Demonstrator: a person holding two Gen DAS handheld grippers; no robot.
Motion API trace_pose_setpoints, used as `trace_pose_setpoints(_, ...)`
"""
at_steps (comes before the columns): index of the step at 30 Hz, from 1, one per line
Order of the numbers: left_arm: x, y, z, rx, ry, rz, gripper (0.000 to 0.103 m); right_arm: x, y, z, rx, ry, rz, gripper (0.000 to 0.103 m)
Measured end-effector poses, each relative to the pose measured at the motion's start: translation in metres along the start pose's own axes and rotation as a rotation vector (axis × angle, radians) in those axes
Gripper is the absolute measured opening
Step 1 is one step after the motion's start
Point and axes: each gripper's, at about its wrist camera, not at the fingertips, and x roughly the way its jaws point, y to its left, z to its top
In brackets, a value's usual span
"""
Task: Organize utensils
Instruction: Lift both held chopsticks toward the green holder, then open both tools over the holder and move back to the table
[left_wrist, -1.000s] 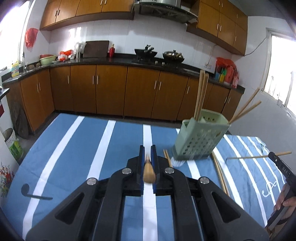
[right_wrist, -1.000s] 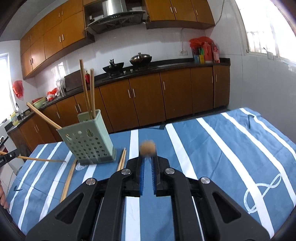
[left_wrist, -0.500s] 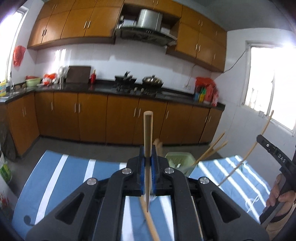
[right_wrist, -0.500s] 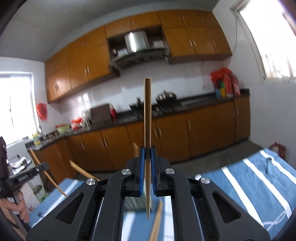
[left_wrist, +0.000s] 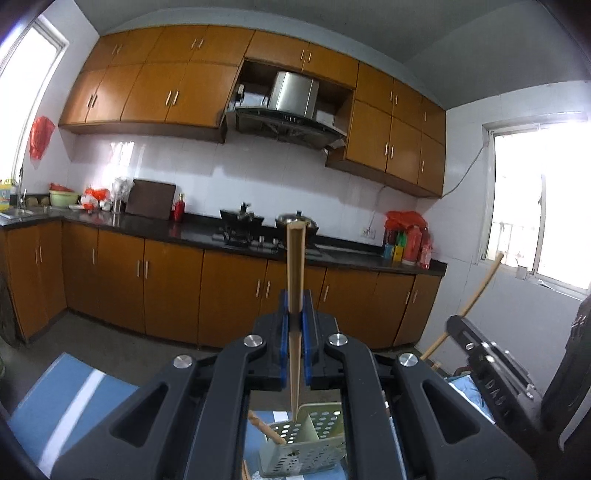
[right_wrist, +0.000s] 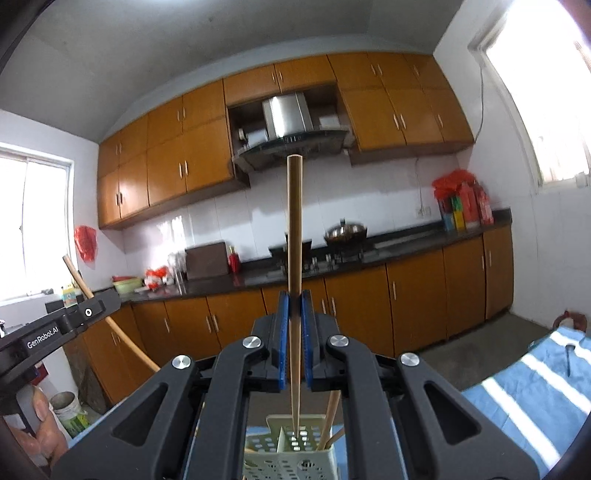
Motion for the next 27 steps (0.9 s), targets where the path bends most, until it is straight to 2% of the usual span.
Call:
trace_pose_setpoints(5,0.026,0.007,-0.025,-0.038,0.109,-0.021,0.007,0.005,0.000,-0.016,0.001,0.093,0.010,0.008)
trace_pose_setpoints(6,0.028,0.008,-0.027,-0.042,0.117,-0.018,0.009,0.002,-0.001,-0.017,-0.001,0.100,0.014,0.013)
trace_pose_setpoints(7,0.027,0.010,-0.029,-0.041,0.121,-0.015,0.012,-0.002,0.000,-0.016,-0.003,0.102,0.013,0.027)
trace_pose_setpoints(9,0.023,0.012,-0.028,-0.042,0.125,-0.010,0.019,-0.010,0.000,-0.013,0.004,0.093,0.011,0.042)
trace_pose_setpoints(15,-0.009,0.023,-0.025,-0.050,0.123,0.016,0.028,-0.040,-0.005,0.003,0.004,0.073,0.006,0.042)
trace_pose_setpoints(20,-0.052,0.040,-0.044,-0.037,0.136,0.073,0.041,-0.072,-0.022,-0.009,-0.030,0.111,-0.069,0.047)
trace_pose_setpoints(22,-0.063,0.050,-0.060,-0.027,0.162,0.111,0.046,-0.075,-0.038,-0.029,-0.045,0.199,-0.128,0.047)
trace_pose_setpoints(24,-0.068,0.062,-0.086,-0.015,0.228,0.152,0.046,-0.070,-0.050,-0.051,-0.037,0.294,-0.161,0.047)
trace_pose_setpoints(27,-0.064,0.082,-0.132,-0.032,0.362,0.201,0.046,-0.055,-0.076,-0.106,0.031,0.528,-0.214,0.046)
